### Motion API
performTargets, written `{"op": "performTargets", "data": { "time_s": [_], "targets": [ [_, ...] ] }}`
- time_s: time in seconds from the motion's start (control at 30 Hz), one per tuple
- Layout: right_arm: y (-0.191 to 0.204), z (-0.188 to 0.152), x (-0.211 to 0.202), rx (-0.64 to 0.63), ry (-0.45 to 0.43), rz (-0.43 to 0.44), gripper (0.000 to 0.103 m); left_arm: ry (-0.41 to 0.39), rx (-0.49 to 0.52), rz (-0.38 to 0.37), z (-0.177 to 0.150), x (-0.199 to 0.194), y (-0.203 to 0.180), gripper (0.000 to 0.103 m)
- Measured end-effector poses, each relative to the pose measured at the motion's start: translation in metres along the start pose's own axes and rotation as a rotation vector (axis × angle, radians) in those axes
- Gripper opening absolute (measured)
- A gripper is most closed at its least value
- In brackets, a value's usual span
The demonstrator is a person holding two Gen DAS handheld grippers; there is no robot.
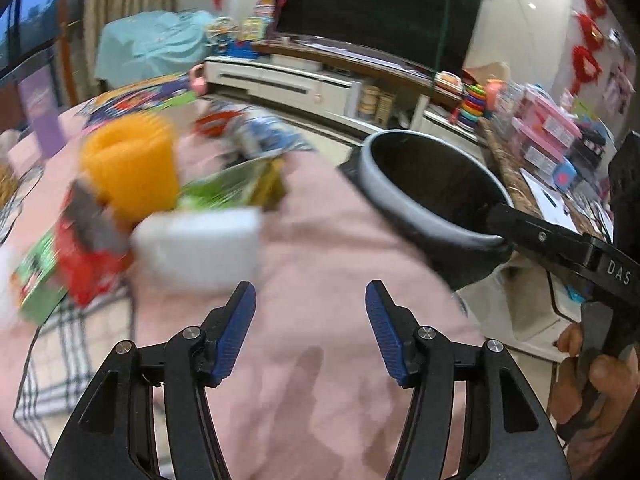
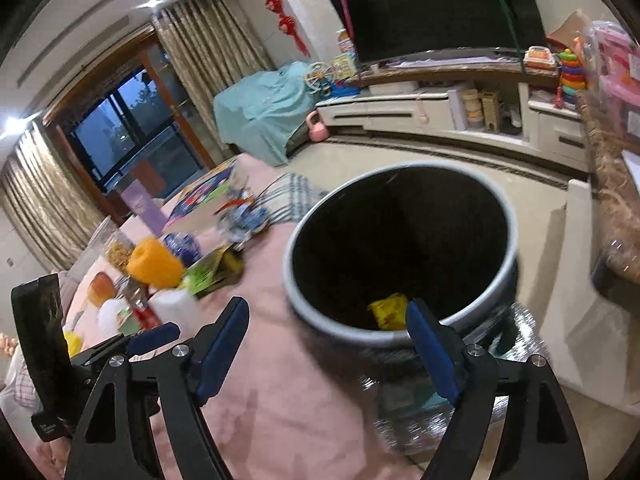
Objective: Collect trash
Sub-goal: 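Move both tools back to the table toward the white foam items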
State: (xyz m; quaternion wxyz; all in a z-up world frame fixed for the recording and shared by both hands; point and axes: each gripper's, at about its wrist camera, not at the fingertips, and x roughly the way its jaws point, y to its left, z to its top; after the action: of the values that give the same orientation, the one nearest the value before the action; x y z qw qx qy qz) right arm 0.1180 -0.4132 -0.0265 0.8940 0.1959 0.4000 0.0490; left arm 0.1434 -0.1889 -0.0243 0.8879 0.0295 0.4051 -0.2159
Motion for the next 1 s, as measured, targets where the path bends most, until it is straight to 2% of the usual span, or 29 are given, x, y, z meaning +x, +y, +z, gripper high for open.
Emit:
{"op": "performTargets", "data": {
  "time_s": [0.53, 1.0],
  "targets": [
    [0.088, -0.044, 0.036, -0.096, 0.097, 0.14, 0.082, -0.025, -0.211, 0.119, -0.053, -0.038, 0.101, 0.058],
    [0.119, -0.049, 0.073, -0.147, 0.145, 0.155, 0.082, -0.025, -0.327, 0.191, -0.075, -0.053, 0.157, 0.06]
  ]
}}
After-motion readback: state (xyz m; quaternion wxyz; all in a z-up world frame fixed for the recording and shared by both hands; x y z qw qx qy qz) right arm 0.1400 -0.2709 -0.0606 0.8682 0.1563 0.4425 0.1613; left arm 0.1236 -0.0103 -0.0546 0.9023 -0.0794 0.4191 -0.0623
